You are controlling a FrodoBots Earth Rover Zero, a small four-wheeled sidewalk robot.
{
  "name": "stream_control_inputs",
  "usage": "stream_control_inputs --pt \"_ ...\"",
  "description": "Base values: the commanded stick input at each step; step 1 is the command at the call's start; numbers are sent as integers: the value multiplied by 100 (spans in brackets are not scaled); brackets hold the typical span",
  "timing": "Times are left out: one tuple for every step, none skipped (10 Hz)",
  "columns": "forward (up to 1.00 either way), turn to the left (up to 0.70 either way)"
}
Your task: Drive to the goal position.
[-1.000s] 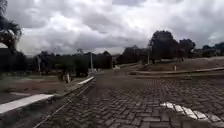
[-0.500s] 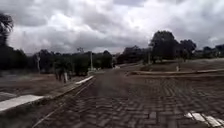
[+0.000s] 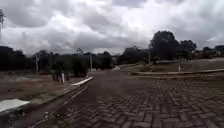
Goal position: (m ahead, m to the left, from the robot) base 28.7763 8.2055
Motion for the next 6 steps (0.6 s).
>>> stream_control_inputs --pt "100 0" --pt "100 0" --pt "100 0" --pt "100 0" --pt "100 0" --pt "100 0"
